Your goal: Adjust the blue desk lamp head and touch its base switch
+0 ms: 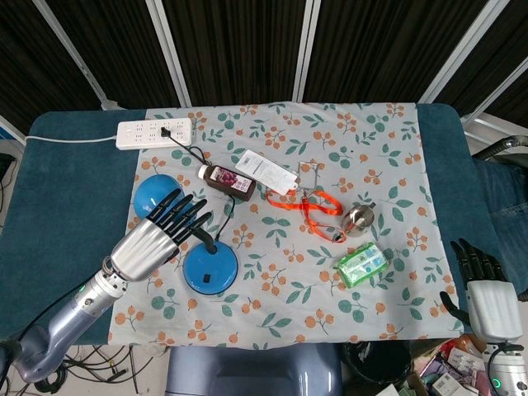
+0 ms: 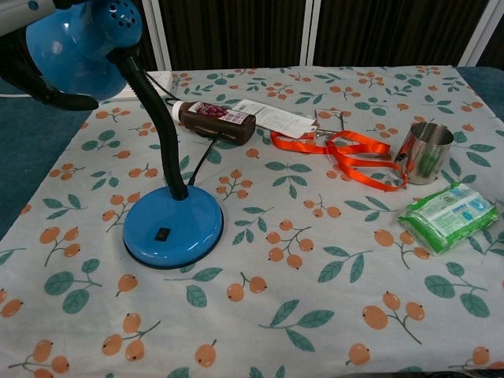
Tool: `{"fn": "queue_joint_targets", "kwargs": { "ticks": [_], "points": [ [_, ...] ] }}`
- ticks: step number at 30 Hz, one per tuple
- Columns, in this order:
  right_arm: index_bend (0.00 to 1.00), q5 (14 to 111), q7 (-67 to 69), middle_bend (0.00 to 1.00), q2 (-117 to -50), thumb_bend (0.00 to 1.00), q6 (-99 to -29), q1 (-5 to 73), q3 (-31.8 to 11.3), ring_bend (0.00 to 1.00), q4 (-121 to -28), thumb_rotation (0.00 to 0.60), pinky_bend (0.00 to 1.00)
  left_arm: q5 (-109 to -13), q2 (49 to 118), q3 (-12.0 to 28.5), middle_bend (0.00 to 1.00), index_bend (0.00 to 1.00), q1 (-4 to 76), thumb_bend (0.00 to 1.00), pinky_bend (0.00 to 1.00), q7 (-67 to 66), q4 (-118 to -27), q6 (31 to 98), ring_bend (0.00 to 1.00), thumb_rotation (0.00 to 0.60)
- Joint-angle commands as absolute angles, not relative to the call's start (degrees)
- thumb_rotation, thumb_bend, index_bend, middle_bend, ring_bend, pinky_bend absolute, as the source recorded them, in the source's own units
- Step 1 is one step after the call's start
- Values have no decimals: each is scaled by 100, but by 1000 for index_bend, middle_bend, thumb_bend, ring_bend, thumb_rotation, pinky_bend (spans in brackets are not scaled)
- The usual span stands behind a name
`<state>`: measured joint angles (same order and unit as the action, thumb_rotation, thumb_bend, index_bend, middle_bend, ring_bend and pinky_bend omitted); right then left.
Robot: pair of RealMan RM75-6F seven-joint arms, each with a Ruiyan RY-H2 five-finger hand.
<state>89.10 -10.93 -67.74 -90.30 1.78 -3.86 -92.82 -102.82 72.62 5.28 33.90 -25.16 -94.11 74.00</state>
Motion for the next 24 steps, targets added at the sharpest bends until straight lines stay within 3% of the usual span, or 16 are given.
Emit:
{"fn": "queue_joint_targets", "kwargs": {
  "ticks": [1, 24],
  "points": [
    [4, 8906, -1093, 59, -6775, 174, -9020, 183, -387, 119, -9283, 600, 161, -10278, 7258, 526, 0, 0, 3385, 153, 64, -2517, -9410, 7405, 0, 600],
    [4, 8909, -1107, 59, -6781, 174, -9009, 189, -383, 119, -9286, 600, 161, -10246, 7165, 520, 0, 0, 3386, 153, 64, -2490, -9476, 7383, 0, 600]
  ]
}}
